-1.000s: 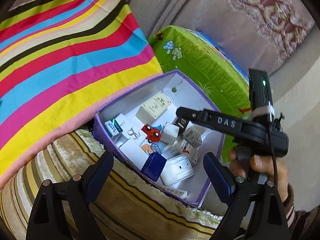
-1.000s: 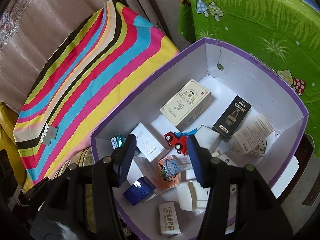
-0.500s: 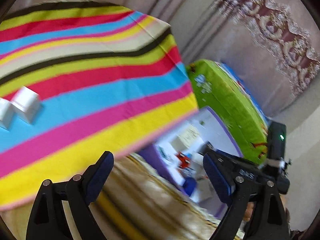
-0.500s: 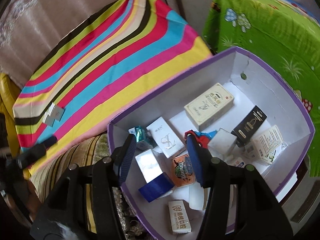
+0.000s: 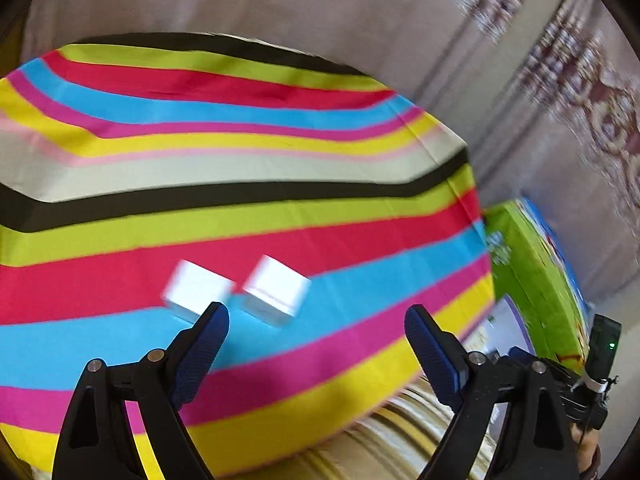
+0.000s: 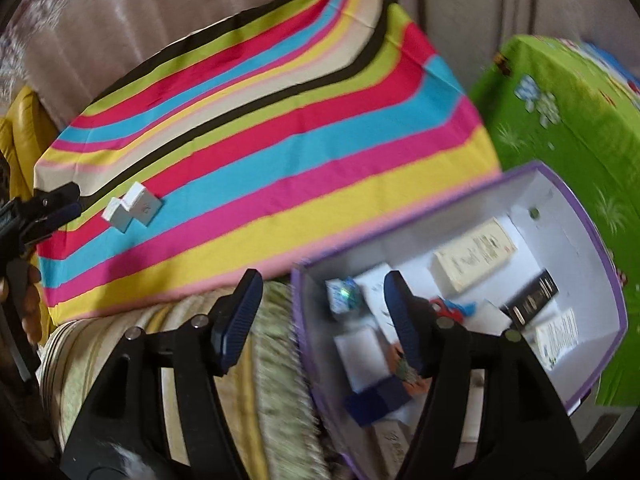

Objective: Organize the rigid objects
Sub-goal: 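Move both grippers back over the last two white boxes on the cloth, then grasp a white cube box with the left gripper while the right grasps the JIYIN MUSIC box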

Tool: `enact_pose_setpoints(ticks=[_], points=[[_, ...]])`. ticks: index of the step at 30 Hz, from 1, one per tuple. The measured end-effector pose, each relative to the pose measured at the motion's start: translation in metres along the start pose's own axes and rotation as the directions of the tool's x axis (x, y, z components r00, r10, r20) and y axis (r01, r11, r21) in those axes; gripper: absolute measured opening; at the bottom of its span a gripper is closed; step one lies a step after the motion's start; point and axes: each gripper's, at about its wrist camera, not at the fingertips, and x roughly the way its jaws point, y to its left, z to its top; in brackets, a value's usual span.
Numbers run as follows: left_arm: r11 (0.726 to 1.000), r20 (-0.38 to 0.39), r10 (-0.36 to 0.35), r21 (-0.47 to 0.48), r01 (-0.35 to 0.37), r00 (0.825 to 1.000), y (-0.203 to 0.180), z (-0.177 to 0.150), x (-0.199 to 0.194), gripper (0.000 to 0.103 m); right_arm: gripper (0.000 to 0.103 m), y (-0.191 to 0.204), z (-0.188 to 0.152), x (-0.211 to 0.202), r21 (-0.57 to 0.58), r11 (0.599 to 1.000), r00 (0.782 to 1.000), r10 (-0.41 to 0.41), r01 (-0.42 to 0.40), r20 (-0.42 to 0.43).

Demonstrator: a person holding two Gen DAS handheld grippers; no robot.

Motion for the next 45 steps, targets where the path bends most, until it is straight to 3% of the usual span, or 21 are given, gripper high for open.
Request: enact_pose_setpoints(ticks=[4, 8, 13, 17, 19, 26, 31, 35, 40, 45], points=[[0.996, 0.067, 0.091, -0.024, -0.090, 0.994, 0.027, 0.017, -0.007, 0.091, 0.072, 0.042, 0.020, 0.012, -0.066, 0.998, 1.000, 0.021, -0.020, 0.011], [0.991, 0.068, 0.128, -0.050, -0.124, 0.990, 0.051, 0.019, 0.003, 0.091, 0.073, 0.104, 0.039, 0.031, -0.167, 0.983, 0.997, 0.074, -0.071, 0.009], [0.990, 0.053, 0.136, 0.021, -0.137, 0.989, 0.059, 0.004, 0.019, 0.091, 0.073, 0.171, 0.054, 0.048, -0.328, 0.934, 0.987, 0.160, -0.142, 0.028], [0.983, 0.047, 0.151, 0.094, -0.155, 0.987, 0.061, -0.005, 0.029, 0.086, 0.075, 0.199, 0.056, 0.059, -0.426, 0.891, 0.981, 0.191, -0.159, 0.033], [0.975, 0.034, 0.164, 0.149, -0.167, 0.986, 0.057, -0.009, 0.035, 0.076, 0.075, 0.207, 0.054, 0.070, -0.453, 0.876, 0.981, 0.194, -0.165, 0.020], [0.960, -0.007, 0.180, 0.220, -0.174, 0.984, 0.053, -0.013, 0.058, 0.071, 0.075, 0.222, 0.047, 0.101, -0.543, 0.828, 0.989, 0.149, -0.137, -0.022], [0.963, -0.029, 0.173, 0.217, -0.163, 0.985, 0.057, -0.014, 0.067, 0.068, 0.075, 0.226, 0.046, 0.123, -0.553, 0.818, 0.987, 0.147, -0.159, -0.067], [0.969, -0.051, 0.160, 0.197, -0.147, 0.986, 0.064, -0.015, 0.074, 0.049, 0.075, 0.228, 0.044, 0.134, -0.557, 0.809, 0.983, 0.156, -0.185, -0.101], [0.975, -0.027, 0.156, 0.163, -0.149, 0.987, 0.070, -0.018, 0.070, 0.048, 0.075, 0.232, 0.045, 0.143, -0.559, 0.801, 0.977, 0.174, -0.214, -0.125], [0.979, -0.016, 0.167, 0.125, -0.164, 0.986, 0.076, -0.018, 0.069, 0.048, 0.075, 0.233, 0.053, 0.156, -0.513, 0.827, 0.973, 0.183, -0.228, -0.138]])
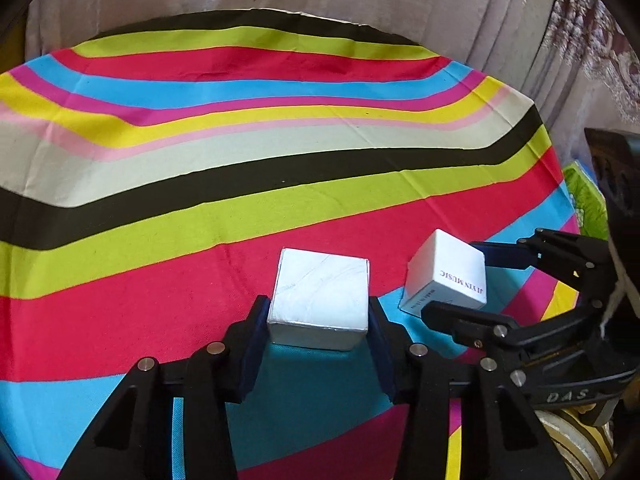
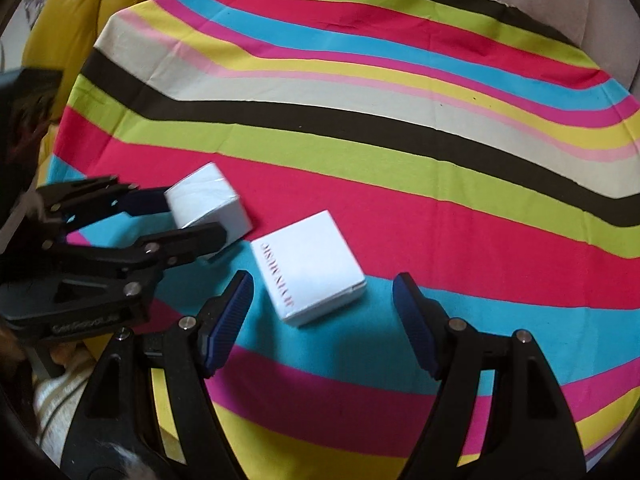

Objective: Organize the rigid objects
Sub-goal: 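Grasp a white cube box with the left gripper while the right grasps the JIYIN MUSIC box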

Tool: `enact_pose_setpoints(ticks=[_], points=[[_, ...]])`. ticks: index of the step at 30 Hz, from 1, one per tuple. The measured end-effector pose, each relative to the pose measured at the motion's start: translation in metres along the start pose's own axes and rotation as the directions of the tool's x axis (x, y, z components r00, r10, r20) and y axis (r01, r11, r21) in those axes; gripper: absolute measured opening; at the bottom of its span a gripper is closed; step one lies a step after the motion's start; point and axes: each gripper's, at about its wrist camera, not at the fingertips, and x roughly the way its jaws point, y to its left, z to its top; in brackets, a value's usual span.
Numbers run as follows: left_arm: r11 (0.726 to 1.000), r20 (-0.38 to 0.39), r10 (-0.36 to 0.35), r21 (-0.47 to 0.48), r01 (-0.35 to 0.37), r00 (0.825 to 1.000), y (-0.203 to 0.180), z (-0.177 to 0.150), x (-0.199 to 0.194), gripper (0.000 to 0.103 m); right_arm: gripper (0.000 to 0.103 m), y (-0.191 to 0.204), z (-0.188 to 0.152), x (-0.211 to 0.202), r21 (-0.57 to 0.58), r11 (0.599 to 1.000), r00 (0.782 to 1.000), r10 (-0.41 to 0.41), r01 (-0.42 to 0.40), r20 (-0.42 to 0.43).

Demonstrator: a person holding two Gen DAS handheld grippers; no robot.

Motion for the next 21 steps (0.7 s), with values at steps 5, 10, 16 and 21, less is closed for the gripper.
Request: enact_pose_setpoints(ticks=[5, 10, 16, 21], points=[[1.000, 0.005, 0.020, 0.007, -0.020, 1.000, -0.002, 0.000, 0.001, 0.047, 0.072, 0.002, 0.001, 0.009, 0.023, 1.000, 1.000, 0.009, -0.009, -0.012], [1.000, 0.007, 0.026, 0.007, -0.026, 1.000, -0.003, 0.001, 0.002, 0.047, 0.058, 0.003, 0.001, 0.013, 0.038, 0.999, 1.000, -0.005, 0.006, -0.016], [1.000, 0.008, 0.029, 0.009, -0.029, 1.000, -0.005, 0.001, 0.001, 0.047, 0.049, 0.003, -0.002, 0.011, 0.042, 0.999, 1.000, -0.022, 0.022, -0.003], [0.998, 0.011, 0.059, 0.014, -0.060, 0.998, -0.007, 0.001, 0.000, 0.047, 0.049, 0.004, -0.005, 0.009, 0.059, 0.996, 0.998, -0.061, 0.061, 0.002]])
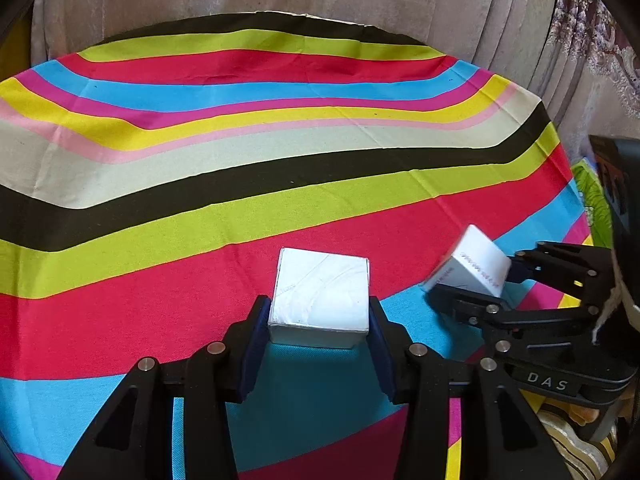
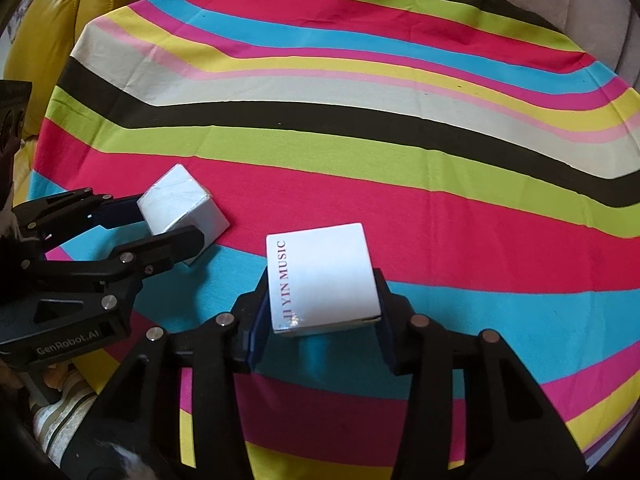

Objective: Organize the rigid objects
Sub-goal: 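Grasp a white cube box with the left gripper while the right grasps the JIYIN MUSIC box, then carry both white boxes into the purple-rimmed box and release them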

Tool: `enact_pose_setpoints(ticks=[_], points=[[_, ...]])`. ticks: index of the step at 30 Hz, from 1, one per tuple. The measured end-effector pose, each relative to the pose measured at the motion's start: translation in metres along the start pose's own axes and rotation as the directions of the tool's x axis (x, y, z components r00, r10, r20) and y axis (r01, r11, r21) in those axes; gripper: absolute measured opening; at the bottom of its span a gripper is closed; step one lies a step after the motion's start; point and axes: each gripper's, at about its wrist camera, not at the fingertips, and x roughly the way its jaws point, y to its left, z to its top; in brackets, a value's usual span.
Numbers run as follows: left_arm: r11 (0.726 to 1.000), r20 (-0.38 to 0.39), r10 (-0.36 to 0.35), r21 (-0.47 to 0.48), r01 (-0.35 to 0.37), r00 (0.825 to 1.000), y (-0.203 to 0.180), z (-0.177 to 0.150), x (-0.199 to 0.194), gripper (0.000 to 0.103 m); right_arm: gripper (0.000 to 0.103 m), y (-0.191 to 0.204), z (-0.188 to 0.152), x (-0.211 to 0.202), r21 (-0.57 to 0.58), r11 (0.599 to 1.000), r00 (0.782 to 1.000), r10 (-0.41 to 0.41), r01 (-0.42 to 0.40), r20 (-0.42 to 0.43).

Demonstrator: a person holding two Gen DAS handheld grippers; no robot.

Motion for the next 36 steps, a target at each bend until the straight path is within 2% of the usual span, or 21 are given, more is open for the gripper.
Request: enact_pose_setpoints(ticks=[8, 11, 15, 22, 27, 31, 36], points=[[0.999, 0.027, 0.034, -0.009, -0.033, 0.999, -0.014, -0.002, -0.024, 0.047, 0.048, -0.008, -0.010, -0.017, 0.054, 0.998, 0.999, -0.040, 0.041, -0.006], [1.000, 0.037, 0.003, -0.031, -0.001, 0.999, -0.026, -0.004, -0.038, 0.047, 0.048, -0.007, -0.017, -0.031, 0.060, 0.997, 0.999, -0.048, 0.047, 0.009], [1.000, 0.052, 0.006, 0.009, -0.007, 0.999, -0.049, -0.008, -0.054, 0.047, 0.048, -0.009, -0.030, -0.051, 0.077, 0.996, 0.998, -0.054, 0.052, 0.025], [1.000, 0.053, -0.031, -0.001, 0.031, 0.998, -0.079, -0.022, -0.074, 0.047, 0.048, -0.022, -0.059, -0.084, 0.140, 0.988, 0.996, -0.078, 0.071, 0.040], [0.999, 0.058, -0.033, 0.033, 0.031, 0.998, -0.107, -0.031, -0.089, 0.047, 0.048, -0.032, -0.079, -0.110, 0.176, 0.981, 0.994, -0.094, 0.083, 0.053], [0.995, 0.048, -0.088, 0.047, 0.086, 0.995, -0.132, -0.041, -0.101, 0.047, 0.048, -0.036, -0.093, -0.130, 0.178, 0.978, 0.992, -0.118, 0.106, 0.055], [0.986, 0.026, -0.146, 0.085, 0.143, 0.989, -0.164, -0.053, -0.113, 0.047, 0.048, -0.056, -0.131, -0.163, 0.233, 0.962, 0.986, -0.158, 0.142, 0.051]])
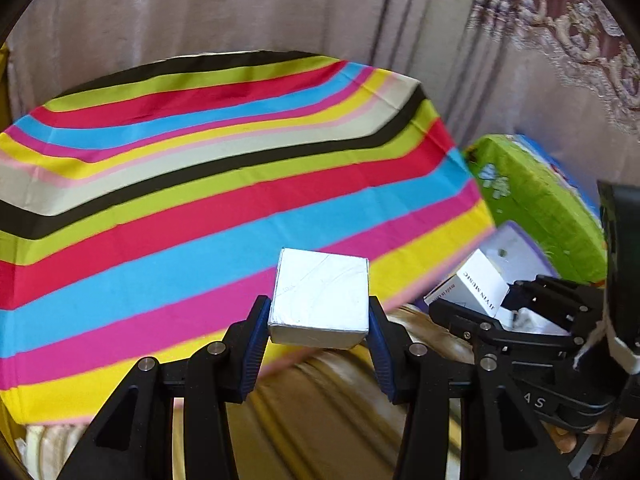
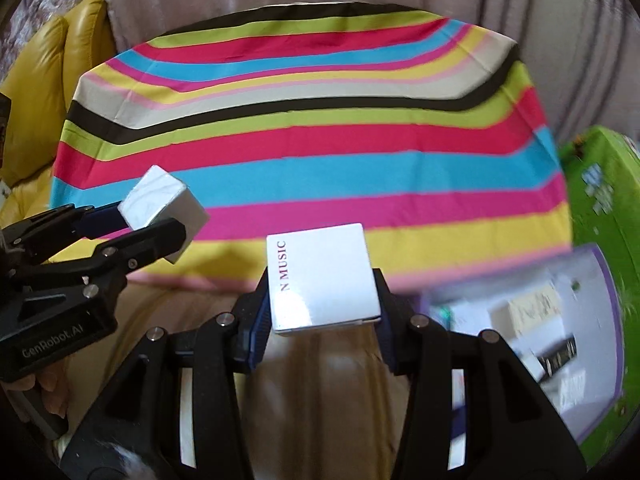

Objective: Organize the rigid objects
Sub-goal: 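Carry both white boxes into the purple-rimmed box and release them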

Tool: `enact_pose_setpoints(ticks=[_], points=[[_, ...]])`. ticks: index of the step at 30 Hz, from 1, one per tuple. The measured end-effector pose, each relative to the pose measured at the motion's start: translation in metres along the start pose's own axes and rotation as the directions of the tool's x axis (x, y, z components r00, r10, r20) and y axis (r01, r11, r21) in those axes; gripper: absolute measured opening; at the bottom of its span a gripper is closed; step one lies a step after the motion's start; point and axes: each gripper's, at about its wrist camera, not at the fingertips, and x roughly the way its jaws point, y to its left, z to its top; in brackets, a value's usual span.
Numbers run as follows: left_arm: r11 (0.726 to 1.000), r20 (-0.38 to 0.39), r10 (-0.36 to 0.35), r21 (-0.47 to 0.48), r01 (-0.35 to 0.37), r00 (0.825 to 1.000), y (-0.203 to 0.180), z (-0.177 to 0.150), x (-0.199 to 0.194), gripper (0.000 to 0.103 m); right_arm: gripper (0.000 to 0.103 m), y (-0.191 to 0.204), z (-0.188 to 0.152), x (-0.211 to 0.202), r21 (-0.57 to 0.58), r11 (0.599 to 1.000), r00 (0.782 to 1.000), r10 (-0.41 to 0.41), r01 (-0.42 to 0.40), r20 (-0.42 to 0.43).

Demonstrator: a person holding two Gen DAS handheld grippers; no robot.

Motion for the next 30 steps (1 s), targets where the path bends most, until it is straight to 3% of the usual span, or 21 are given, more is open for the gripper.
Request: enact_pose_setpoints(ticks=[7, 14, 30], points=[[0.996, -0.051, -0.088, 0.023, 0.090, 0.995, -0.041, -0.010, -0.001, 0.047, 0.049, -0.046, -0.031, -0.037, 0.071, 0.994, 0.997, -0.081, 0.080, 0.014], [0.983, -0.127, -0.174, 0.039, 0.180, 0.977, -0.083, -0.021, 0.012, 0.047, 0.049, -0.085, -0.054, -0.058, 0.143, 0.980, 0.990, -0.141, 0.138, 0.011], [0.965, -0.212, -0.234, 0.071, 0.253, 0.949, -0.124, -0.028, 0.034, 0.047, 0.049, -0.139, -0.090, -0.062, 0.238, 0.948, 0.978, -0.206, 0.210, -0.040]])
